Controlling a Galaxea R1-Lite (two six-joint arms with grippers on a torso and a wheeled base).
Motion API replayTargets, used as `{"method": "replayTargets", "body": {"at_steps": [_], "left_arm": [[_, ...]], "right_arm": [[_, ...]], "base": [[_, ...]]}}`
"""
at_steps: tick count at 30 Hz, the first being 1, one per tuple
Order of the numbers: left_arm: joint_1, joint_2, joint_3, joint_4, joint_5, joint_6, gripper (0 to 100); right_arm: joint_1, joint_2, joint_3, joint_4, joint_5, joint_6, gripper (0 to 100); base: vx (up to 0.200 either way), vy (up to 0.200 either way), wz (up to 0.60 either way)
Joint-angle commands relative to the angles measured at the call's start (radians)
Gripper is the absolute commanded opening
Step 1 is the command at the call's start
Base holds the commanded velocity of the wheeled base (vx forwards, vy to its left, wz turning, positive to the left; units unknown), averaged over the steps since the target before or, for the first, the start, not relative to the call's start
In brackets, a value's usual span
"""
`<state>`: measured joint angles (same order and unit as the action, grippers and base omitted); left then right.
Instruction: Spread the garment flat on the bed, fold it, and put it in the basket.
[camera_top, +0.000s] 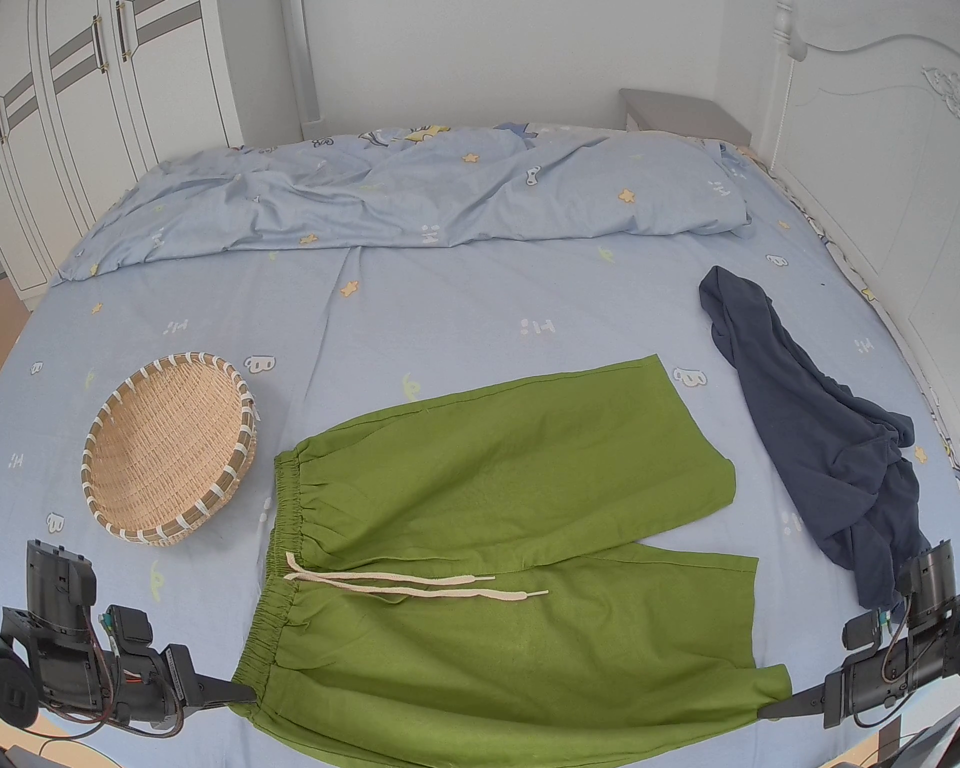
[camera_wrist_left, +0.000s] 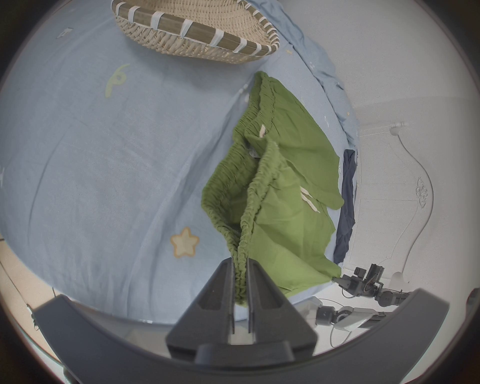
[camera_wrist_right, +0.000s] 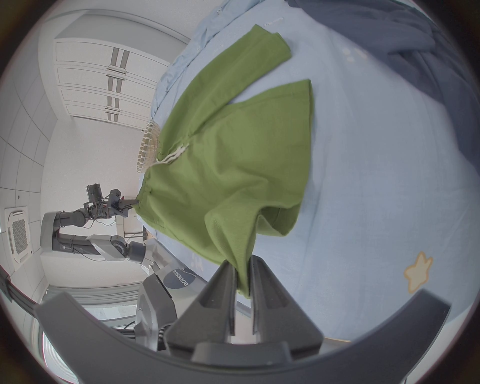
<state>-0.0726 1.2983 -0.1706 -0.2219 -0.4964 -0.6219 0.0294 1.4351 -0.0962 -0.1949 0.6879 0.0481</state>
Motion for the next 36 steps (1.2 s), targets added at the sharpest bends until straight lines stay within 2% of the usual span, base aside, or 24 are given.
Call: {"method": "replayTargets", "body": {"at_steps": [1, 3, 5, 9, 14, 15, 19, 24, 36], "left_arm": [[-0.127, -0.312, -0.532, 0.725, -0.018, -0.07, 0], [-0.127, -0.309, -0.543, 0.731, -0.016, -0.07, 0], [-0.124, -0.297, -0.556, 0.736, -0.008, -0.068, 0], [-0.119, -0.228, -0.563, 0.737, -0.008, -0.068, 0], [-0.119, -0.182, -0.572, 0.736, -0.008, -0.068, 0], [-0.113, -0.119, -0.613, 0.737, -0.01, -0.07, 0], [-0.073, -0.047, -0.672, 0.739, -0.01, -0.068, 0], [-0.029, 0.033, -0.737, 0.748, -0.01, -0.062, 0], [0.037, 0.179, -0.799, 0.783, -0.01, -0.01, 0]], "right_arm": [[0.011, -0.248, -0.39, 0.402, 0.002, 0.026, 0], [0.011, -0.246, -0.432, 0.439, 0.002, 0.026, 0], [0.004, -0.236, -0.548, 0.517, -0.001, 0.026, 0], [-0.002, -0.171, -0.669, 0.574, -0.002, 0.026, 0], [-0.003, -0.133, -0.732, 0.6, -0.002, 0.022, 0], [-0.005, -0.074, -0.827, 0.624, -0.002, 0.022, 0], [-0.019, -0.005, -0.935, 0.649, -0.002, 0.022, 0], [-0.023, 0.057, -1.05, 0.673, -0.002, 0.022, 0], [0.007, 0.217, -1.271, 0.721, -0.013, 0.027, 0]], "base": [[0.0, 0.0, 0.0], [0.0, 0.0, 0.0], [0.0, 0.0, 0.0], [0.0, 0.0, 0.0], [0.0, 0.0, 0.0], [0.0, 0.0, 0.0], [0.0, 0.0, 0.0], [0.0, 0.0, 0.0], [0.0, 0.0, 0.0]]}}
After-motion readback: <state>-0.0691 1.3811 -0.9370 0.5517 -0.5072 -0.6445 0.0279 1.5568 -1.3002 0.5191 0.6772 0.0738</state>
